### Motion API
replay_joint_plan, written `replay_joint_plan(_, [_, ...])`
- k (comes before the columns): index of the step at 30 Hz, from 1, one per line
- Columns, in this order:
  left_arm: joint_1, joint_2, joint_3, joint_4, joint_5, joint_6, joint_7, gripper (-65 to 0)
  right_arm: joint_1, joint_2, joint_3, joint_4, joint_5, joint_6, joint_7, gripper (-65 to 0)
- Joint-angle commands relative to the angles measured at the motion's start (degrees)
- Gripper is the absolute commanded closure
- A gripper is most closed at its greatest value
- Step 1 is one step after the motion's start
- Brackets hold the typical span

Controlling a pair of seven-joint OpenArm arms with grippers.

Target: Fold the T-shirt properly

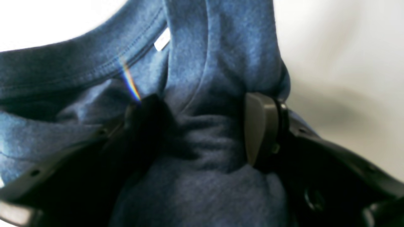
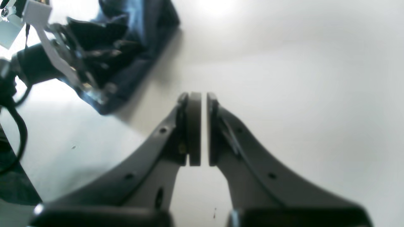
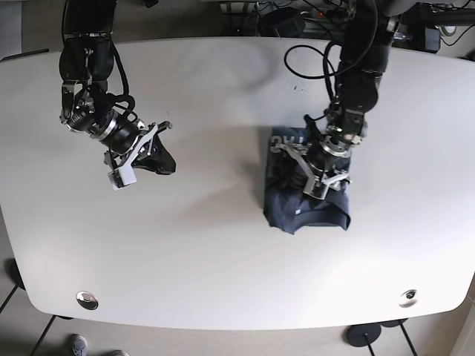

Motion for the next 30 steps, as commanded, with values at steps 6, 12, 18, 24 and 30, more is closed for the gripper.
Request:
replay_joint_plan(6, [-3.5, -11.8, -16.3, -10.6, 2.5, -19.0, 8.8, -38.5, 1.5, -0.2, 0.1, 1.3, 1.4, 0.12, 1.3, -2.9])
replay_joint_plan(12, [-6.0, -23.7, -17.3, -19.9, 2.3, -20.3, 7.8, -38.5, 1.6, -0.7, 0.4, 1.3, 1.4, 0.12, 1.3, -2.9])
replay_joint_plan(18, [-5.9, -31.6, -17.3, -28.9, 2.3, -20.3, -2.0, -38.5, 1.4, -1.2, 0.4, 1.3, 1.4, 0.12, 1.3, -2.9])
replay_joint_plan(24, [-2.4, -36.7, -17.3, -32.4, 2.2, -20.3, -8.5, -38.5, -0.2, -1.2, 0.4, 3.8, 1.2, 0.12, 1.3, -2.9])
replay_joint_plan(30, [-1.5, -37.4, -17.5, -26.9, 2.2, -20.3, -8.6, -38.5, -0.3, -1.2, 0.1, 3.7, 0.9, 0.12, 1.3, -2.9])
